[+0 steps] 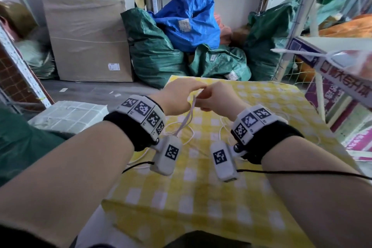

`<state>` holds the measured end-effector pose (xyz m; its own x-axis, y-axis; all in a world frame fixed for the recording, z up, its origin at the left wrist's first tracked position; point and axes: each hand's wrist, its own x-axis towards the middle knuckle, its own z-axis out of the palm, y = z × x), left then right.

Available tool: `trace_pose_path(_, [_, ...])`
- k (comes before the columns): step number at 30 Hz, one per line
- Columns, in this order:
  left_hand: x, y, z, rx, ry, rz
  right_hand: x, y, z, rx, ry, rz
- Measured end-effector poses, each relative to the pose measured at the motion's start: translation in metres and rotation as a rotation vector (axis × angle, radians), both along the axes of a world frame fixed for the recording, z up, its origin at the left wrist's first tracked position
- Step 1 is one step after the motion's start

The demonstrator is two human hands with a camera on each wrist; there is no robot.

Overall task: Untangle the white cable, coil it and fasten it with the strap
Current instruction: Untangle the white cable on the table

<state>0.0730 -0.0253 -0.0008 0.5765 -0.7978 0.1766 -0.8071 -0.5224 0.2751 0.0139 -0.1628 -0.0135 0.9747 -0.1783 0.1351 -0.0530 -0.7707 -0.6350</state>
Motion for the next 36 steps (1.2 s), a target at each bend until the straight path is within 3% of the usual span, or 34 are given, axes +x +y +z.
trace_pose_path(5, [-0.007, -0.013, 0.005, -0.043, 0.134, 0.061, -0.015, -0.018, 0.016, 0.057, -0.06, -0.077])
trace_pose_path(11, [-0.002, -0.001, 0.016, -0.366, 0.462, 0.226, -0.028, -0.059, 0.016, 0.181, -0.091, -0.278])
trace_pose_path(14, [0.012, 0.021, 0.019, -0.351, 0.296, 0.357, -0.038, -0.079, 0.016, 0.232, -0.126, -0.386])
trace_pose_path(18, [0.024, 0.036, 0.017, -0.174, 0.062, 0.529, -0.044, -0.091, 0.014, 0.26, -0.138, -0.486])
trace_pose_path(24, [0.047, 0.057, 0.009, -0.073, 0.044, 0.818, -0.043, -0.104, 0.012, 0.29, -0.172, -0.627])
trace_pose_path(27, [0.048, 0.061, 0.007, -0.318, 0.349, 0.775, -0.043, -0.109, 0.01, 0.342, -0.186, -0.692])
trace_pose_path(29, [0.042, 0.063, 0.006, -0.373, 0.48, 0.679, -0.043, -0.113, 0.008, 0.4, -0.196, -0.738])
trace_pose_path(33, [0.034, 0.074, 0.006, -0.005, 0.339, 0.447, -0.044, -0.119, 0.007, 0.454, -0.205, -0.807])
trace_pose_path(36, [0.027, 0.071, 0.006, 0.268, 0.213, 0.376, -0.041, -0.116, 0.008, 0.465, -0.196, -0.803])
